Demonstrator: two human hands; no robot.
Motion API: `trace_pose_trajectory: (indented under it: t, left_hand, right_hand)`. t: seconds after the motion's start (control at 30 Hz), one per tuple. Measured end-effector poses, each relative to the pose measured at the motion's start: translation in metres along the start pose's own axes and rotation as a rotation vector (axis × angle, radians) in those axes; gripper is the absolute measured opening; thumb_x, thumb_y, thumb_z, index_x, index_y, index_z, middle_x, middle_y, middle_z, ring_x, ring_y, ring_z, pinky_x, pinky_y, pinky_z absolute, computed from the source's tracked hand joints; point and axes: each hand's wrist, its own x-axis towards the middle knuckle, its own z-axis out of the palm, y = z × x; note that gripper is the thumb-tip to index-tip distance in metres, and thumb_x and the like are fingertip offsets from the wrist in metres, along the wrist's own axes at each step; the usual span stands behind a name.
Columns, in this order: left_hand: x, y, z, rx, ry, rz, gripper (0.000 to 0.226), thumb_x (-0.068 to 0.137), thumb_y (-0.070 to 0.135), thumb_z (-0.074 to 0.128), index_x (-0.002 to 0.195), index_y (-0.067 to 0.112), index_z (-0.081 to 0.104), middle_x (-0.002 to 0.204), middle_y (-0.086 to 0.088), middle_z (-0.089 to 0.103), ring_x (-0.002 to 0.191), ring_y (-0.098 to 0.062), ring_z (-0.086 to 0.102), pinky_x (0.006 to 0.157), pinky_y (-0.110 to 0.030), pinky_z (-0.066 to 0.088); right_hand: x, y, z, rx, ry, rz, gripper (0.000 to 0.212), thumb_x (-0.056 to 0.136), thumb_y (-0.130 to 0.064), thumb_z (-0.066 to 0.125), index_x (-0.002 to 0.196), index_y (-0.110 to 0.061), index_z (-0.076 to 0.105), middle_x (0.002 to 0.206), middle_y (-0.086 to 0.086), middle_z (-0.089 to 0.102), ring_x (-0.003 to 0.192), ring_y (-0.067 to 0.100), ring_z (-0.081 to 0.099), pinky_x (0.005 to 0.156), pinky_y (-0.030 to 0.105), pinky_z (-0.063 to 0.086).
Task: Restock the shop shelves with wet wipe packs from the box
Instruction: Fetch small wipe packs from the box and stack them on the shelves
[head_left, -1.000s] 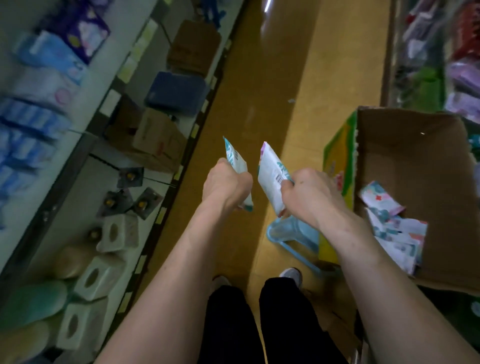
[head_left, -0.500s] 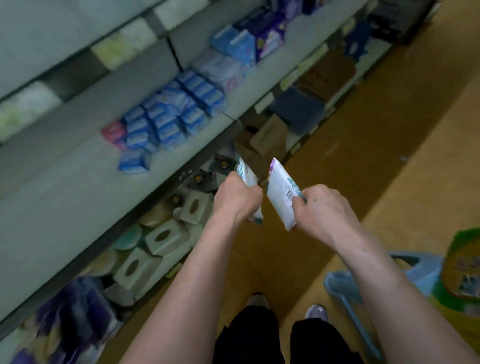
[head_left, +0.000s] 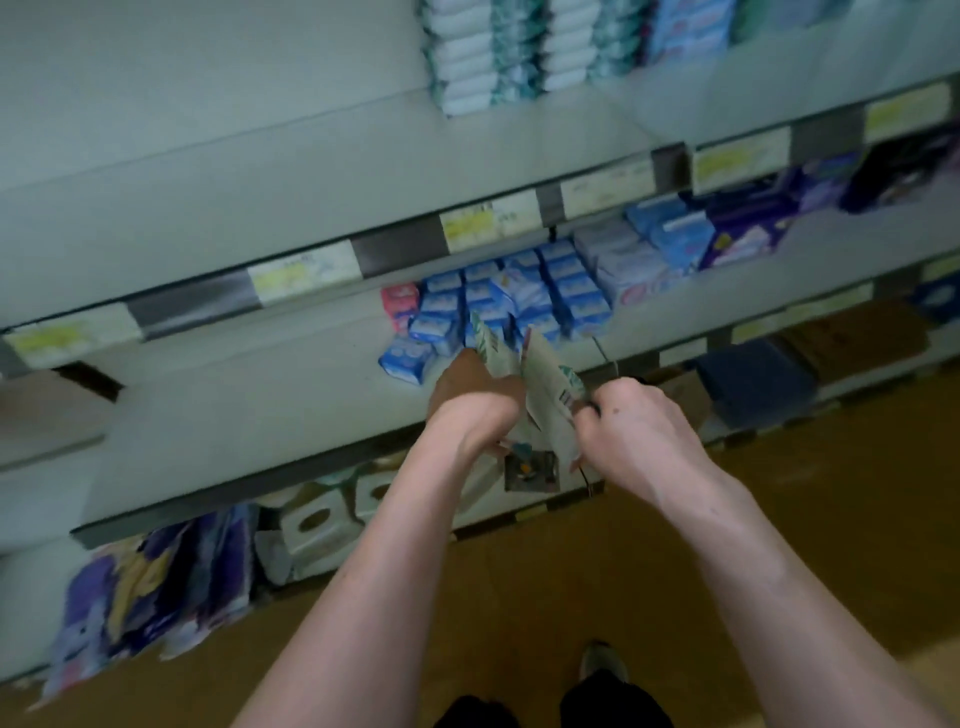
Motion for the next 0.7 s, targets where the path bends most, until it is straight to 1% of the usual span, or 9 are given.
trace_pose_trajectory:
  t: [0.1, 0.17, 0.23, 0.27, 0.37, 0.53, 0.6, 0.67, 0.7]
  left_hand:
    - [-0.005, 0.022, -0.005, -0.059, 0.077, -0.001, 0.037, 0.085, 0.028, 0.054, 0.12, 0.017, 0.053, 0.112, -0.009, 0.063, 0.087, -0.032, 0.067, 0.069, -0.044, 0.06]
    - [-0.009, 0.035, -0.011, -0.104, 0.129, 0.023, 0.033, 0.086, 0.026, 0.055, 0.118, 0.018, 0.053, 0.109, -0.008, 0.064, 0.085, -0.031, 0.067, 0.069, -0.043, 0.061]
    - [-0.011, 0.047, -0.017, -0.15, 0.175, 0.062, 0.03, 0.087, 0.024, 0.056, 0.116, 0.019, 0.054, 0.107, -0.007, 0.066, 0.085, -0.029, 0.068, 0.07, -0.043, 0.061]
    - [-0.013, 0.054, -0.02, -0.178, 0.198, 0.084, 0.028, 0.087, 0.021, 0.056, 0.115, 0.019, 0.054, 0.105, -0.007, 0.066, 0.082, -0.029, 0.068, 0.066, -0.042, 0.061]
    - [-0.018, 0.077, -0.031, -0.22, 0.265, 0.141, 0.02, 0.087, 0.016, 0.055, 0.107, 0.019, 0.053, 0.101, -0.008, 0.066, 0.074, -0.028, 0.069, 0.056, -0.04, 0.061]
    - [-0.021, 0.106, -0.05, -0.236, 0.336, 0.184, 0.02, 0.088, 0.016, 0.055, 0.107, 0.017, 0.05, 0.103, -0.009, 0.063, 0.076, -0.03, 0.068, 0.058, -0.043, 0.061]
    - [-0.018, 0.114, -0.057, -0.262, 0.37, 0.193, 0.022, 0.087, 0.015, 0.056, 0.108, 0.016, 0.051, 0.104, -0.01, 0.063, 0.078, -0.031, 0.068, 0.058, -0.044, 0.061]
    - [-0.013, 0.121, -0.062, -0.295, 0.4, 0.204, 0.025, 0.086, 0.017, 0.056, 0.11, 0.015, 0.051, 0.105, -0.01, 0.063, 0.08, -0.032, 0.068, 0.062, -0.045, 0.061]
    - [-0.01, 0.124, -0.064, -0.319, 0.407, 0.21, 0.027, 0.085, 0.018, 0.056, 0.112, 0.014, 0.052, 0.106, -0.011, 0.064, 0.083, -0.033, 0.067, 0.065, -0.046, 0.061]
  right_hand:
    - [0.013, -0.002, -0.029, -0.031, -0.002, -0.098, 0.022, 0.096, -0.031, 0.045, 0.09, -0.017, 0.061, 0.083, 0.001, 0.06, 0.076, 0.019, 0.06, 0.063, 0.034, 0.052]
    - [0.019, -0.005, -0.048, -0.039, 0.009, -0.177, 0.022, 0.096, -0.031, 0.044, 0.087, -0.018, 0.059, 0.081, 0.0, 0.058, 0.073, 0.016, 0.057, 0.057, 0.031, 0.046]
    - [0.023, -0.008, -0.067, -0.044, 0.033, -0.26, 0.024, 0.096, -0.031, 0.043, 0.087, -0.016, 0.059, 0.083, 0.002, 0.058, 0.075, 0.019, 0.055, 0.054, 0.029, 0.039]
    - [0.025, -0.01, -0.076, -0.045, 0.049, -0.298, 0.026, 0.096, -0.031, 0.042, 0.087, -0.015, 0.06, 0.084, 0.003, 0.058, 0.077, 0.021, 0.056, 0.055, 0.029, 0.037]
    - [0.029, -0.02, -0.098, -0.075, 0.114, -0.38, 0.029, 0.096, -0.029, 0.041, 0.086, -0.012, 0.062, 0.083, 0.006, 0.059, 0.079, 0.025, 0.057, 0.062, 0.031, 0.04]
    - [0.04, -0.039, -0.127, -0.114, 0.191, -0.47, 0.03, 0.094, -0.026, 0.041, 0.08, -0.007, 0.06, 0.079, 0.01, 0.056, 0.078, 0.033, 0.053, 0.063, 0.032, 0.035]
    - [0.045, -0.045, -0.137, -0.122, 0.197, -0.503, 0.029, 0.094, -0.024, 0.042, 0.075, -0.007, 0.057, 0.076, 0.01, 0.055, 0.071, 0.031, 0.05, 0.059, 0.032, 0.034]
    - [0.05, -0.051, -0.146, -0.126, 0.193, -0.521, 0.027, 0.094, -0.021, 0.043, 0.072, -0.009, 0.054, 0.071, 0.007, 0.054, 0.062, 0.024, 0.046, 0.049, 0.031, 0.029]
    - [0.054, -0.054, -0.15, -0.128, 0.191, -0.529, 0.026, 0.094, -0.02, 0.043, 0.072, -0.01, 0.054, 0.069, 0.006, 0.053, 0.06, 0.022, 0.044, 0.048, 0.03, 0.027]
